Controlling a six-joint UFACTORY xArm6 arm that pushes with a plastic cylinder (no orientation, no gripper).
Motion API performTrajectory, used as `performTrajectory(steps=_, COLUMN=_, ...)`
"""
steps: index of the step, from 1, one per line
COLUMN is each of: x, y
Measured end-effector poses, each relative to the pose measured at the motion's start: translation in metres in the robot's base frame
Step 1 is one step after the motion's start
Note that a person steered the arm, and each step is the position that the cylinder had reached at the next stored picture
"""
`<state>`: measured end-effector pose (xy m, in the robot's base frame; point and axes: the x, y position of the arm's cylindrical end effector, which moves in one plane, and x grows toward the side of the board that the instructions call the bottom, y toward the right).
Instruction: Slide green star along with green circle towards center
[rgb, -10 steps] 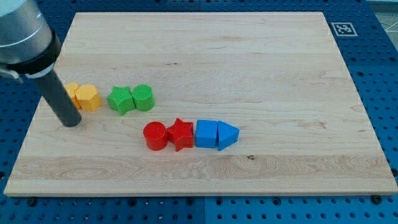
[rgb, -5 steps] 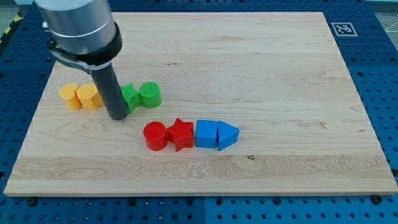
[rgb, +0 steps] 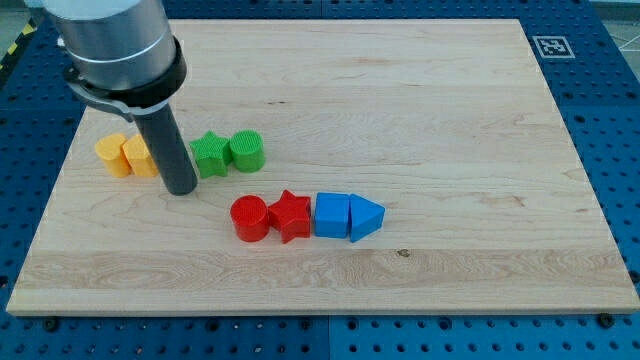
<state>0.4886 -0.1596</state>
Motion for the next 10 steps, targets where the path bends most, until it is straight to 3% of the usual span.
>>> performTrajectory(steps=3, x=-0.053, y=0.007)
performTrajectory(steps=10, x=-0.057, y=0.03)
